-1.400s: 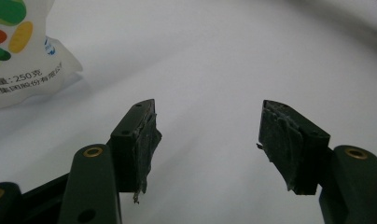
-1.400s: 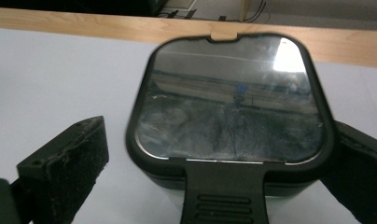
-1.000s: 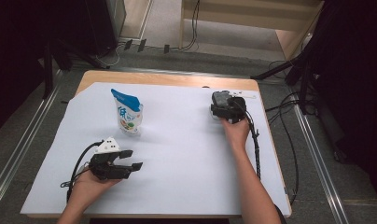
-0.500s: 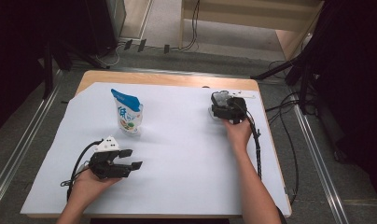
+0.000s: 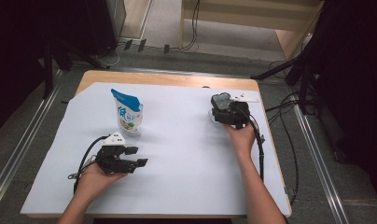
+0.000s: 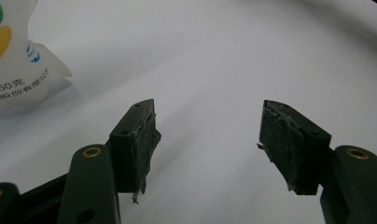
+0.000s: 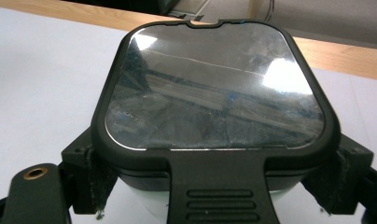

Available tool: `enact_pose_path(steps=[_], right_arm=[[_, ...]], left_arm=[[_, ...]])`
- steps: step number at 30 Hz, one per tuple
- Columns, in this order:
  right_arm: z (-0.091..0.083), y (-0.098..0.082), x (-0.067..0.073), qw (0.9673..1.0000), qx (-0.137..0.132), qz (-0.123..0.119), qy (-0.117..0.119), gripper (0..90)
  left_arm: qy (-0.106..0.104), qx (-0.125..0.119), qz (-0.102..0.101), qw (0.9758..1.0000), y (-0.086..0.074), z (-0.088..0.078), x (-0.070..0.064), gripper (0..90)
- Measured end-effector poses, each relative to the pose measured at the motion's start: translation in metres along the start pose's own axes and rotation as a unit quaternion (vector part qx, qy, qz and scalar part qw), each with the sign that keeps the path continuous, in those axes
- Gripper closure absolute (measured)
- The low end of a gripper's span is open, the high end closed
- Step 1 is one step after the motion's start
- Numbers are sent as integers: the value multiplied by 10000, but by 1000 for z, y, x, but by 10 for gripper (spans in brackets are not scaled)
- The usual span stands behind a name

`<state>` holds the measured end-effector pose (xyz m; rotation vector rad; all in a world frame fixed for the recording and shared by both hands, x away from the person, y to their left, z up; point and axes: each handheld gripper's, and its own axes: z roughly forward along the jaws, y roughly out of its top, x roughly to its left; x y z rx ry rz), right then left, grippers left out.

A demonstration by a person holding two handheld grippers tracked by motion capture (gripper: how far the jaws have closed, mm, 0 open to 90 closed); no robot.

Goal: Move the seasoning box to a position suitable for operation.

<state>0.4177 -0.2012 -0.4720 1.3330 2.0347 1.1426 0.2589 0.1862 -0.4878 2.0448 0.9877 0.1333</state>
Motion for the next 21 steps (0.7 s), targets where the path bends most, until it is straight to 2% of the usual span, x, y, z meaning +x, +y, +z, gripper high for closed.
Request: enact_pose_path(steps=[5,13,16,21], right_arm=[[-13,-4,6,9999,-15,23,137,164],[-25,-11,21,9995,-2,-73,316,164],[-28,-14,28,9991,19,-62,412,164],[-34,-19,41,9984,39,-184,538,164]], left_arm=[[-55,31,55,10000,5,6,0,363],[-159,43,110,9998,10,11,1,368],[-178,43,138,9997,13,13,0,370],[-227,63,195,9995,17,17,1,371]])
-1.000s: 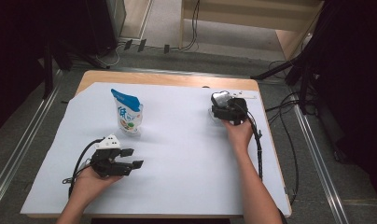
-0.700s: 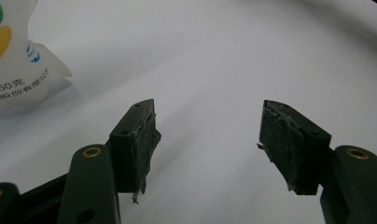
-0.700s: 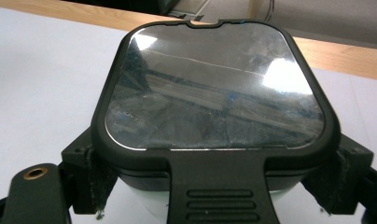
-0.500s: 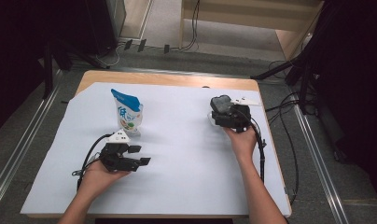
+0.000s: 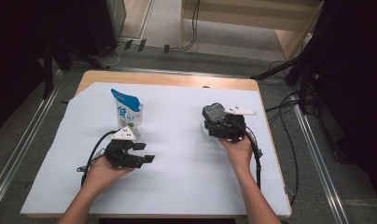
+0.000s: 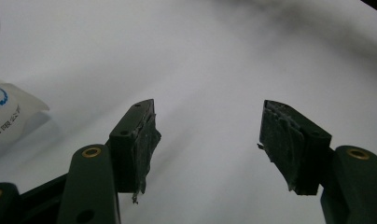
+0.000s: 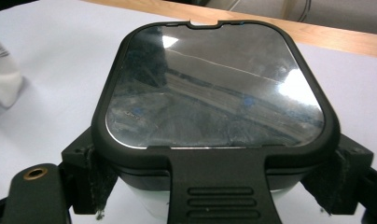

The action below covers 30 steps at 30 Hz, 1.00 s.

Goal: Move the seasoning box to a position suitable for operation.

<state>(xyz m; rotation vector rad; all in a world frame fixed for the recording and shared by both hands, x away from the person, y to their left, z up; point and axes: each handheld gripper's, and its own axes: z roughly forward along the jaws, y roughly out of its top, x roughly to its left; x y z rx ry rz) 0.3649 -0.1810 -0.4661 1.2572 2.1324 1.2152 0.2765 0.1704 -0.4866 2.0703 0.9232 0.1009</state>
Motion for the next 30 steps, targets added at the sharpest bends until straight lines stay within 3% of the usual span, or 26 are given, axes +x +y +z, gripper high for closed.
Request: enact_pose_path(steps=[13,23,30], right_arm=[[-3,-9,40,9988,54,-257,407,164],[14,-15,67,9956,187,-396,828,164],[22,-18,82,9939,222,-483,970,164]], left_arm=[[19,-27,-21,10000,3,0,2,374],[68,15,50,10000,1,0,1,370],[44,16,21,10000,1,0,1,369]])
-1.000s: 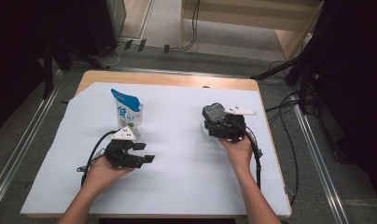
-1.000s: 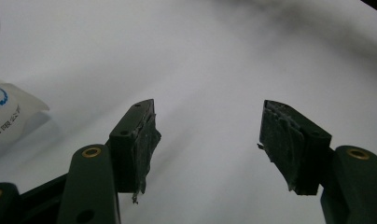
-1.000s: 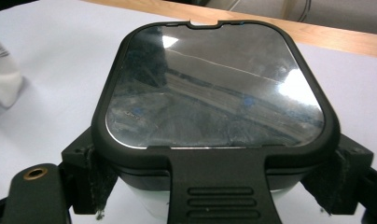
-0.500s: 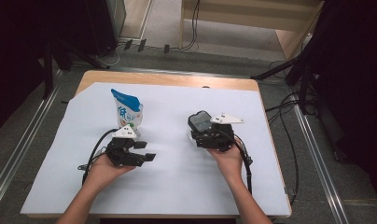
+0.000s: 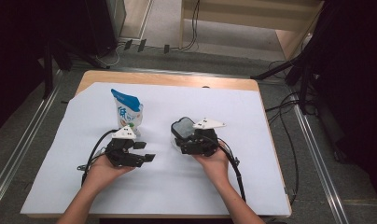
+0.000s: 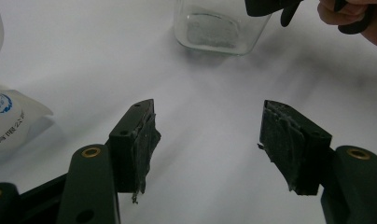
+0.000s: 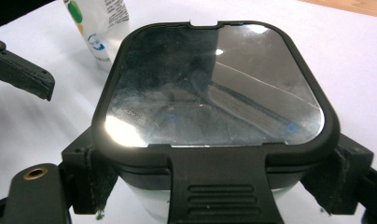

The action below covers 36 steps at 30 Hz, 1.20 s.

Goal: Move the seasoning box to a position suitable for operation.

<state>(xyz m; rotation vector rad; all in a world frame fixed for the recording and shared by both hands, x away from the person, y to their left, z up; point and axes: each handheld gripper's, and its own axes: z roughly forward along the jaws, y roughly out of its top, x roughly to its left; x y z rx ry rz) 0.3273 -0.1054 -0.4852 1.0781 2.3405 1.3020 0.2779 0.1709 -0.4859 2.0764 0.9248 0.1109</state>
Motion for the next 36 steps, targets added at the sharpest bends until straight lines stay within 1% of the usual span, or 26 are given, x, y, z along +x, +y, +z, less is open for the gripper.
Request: enact_pose_path(steps=[3,6,9,12,15,17,22,26,29,31,34,36], right_arm=[[4,-2,1,10000,11,-4,-4,164],[9,-4,2,9999,121,-27,-16,164],[10,-6,4,9998,87,-142,-67,164],[10,-9,6,9998,55,-163,-98,163],[10,-10,7,9996,108,-249,-100,162],[10,-11,8,9993,124,-320,-130,161],[11,-12,8,9994,161,-289,-81,148],[11,-12,4,9998,174,-55,90,123],[9,-10,1,9996,147,56,235,107],[6,-9,1,9996,100,52,271,107],[0,-6,2,9996,16,-23,276,107],[-3,-5,2,9996,34,-54,263,107]], left_arm=[[1,9,20,10000,0,0,0,370],[-21,31,25,10000,0,0,0,369],[-21,32,20,10000,0,0,0,369],[-20,34,21,10000,0,0,0,369],[-1,-10,1,10000,0,0,0,369],[-6,5,-10,10000,0,0,0,369],[6,31,3,10000,0,0,1,369],[17,29,2,10000,0,-1,1,369],[20,34,2,10000,0,0,1,369],[22,42,7,10000,0,0,1,369],[17,46,1,10000,0,-1,2,369],[-9,57,-16,10000,0,-1,2,369]])
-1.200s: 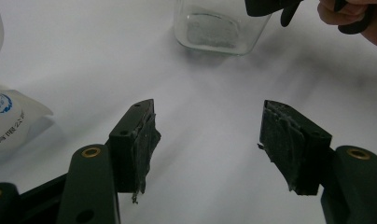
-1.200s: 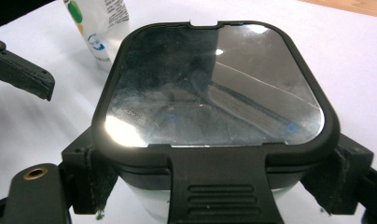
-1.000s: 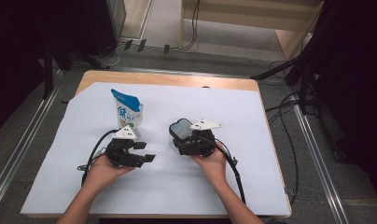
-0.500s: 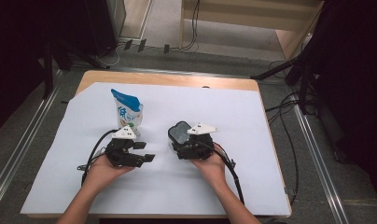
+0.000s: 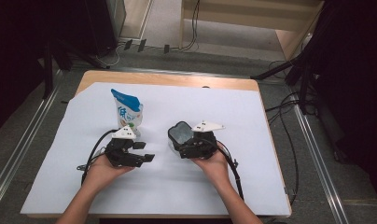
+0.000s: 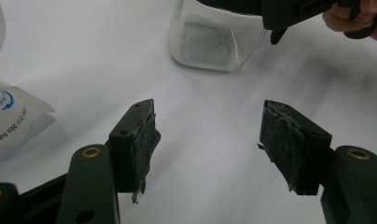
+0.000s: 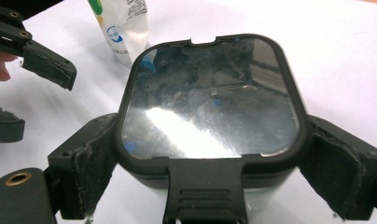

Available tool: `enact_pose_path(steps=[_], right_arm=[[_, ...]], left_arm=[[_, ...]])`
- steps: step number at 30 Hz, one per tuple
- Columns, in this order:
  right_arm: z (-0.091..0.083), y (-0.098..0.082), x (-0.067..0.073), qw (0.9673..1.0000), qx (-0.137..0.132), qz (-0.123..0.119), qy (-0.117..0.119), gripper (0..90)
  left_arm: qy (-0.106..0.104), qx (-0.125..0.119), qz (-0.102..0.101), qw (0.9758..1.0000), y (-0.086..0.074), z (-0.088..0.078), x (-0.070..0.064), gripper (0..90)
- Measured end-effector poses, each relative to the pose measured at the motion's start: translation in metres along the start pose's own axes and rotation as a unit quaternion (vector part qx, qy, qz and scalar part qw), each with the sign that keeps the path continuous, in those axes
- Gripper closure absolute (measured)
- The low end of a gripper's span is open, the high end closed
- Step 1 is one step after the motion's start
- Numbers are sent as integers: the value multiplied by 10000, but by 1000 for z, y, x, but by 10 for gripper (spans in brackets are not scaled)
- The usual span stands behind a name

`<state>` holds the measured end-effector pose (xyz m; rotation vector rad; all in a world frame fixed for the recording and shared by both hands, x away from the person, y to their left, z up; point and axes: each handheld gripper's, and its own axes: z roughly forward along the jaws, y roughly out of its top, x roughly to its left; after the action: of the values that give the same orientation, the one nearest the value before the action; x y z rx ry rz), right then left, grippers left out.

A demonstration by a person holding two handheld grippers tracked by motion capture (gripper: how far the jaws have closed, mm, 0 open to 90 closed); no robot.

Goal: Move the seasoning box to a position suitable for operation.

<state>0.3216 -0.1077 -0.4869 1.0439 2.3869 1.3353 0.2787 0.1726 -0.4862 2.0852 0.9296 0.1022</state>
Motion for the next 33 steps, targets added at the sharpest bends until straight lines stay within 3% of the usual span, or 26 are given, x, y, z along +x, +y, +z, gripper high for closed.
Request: enact_pose_path(steps=[13,18,23,26,29,33], right_arm=[[-33,7,3,9999,-4,52,158,109],[-51,5,1,9996,-24,79,269,165],[-64,-4,-1,9999,-48,-7,124,204],[-69,-11,-2,9999,-38,-3,112,273],[-73,-16,-2,9997,-155,-106,128,420],[-73,-19,-5,9991,-199,41,382,520]], left_arm=[[19,9,-3,10000,0,0,1,370],[23,26,1,10000,0,1,1,372],[29,40,-1,10000,0,2,1,372],[50,54,10,10000,-1,1,1,372],[71,53,-6,10000,-1,1,1,372],[72,52,-8,10000,-1,2,1,372]])
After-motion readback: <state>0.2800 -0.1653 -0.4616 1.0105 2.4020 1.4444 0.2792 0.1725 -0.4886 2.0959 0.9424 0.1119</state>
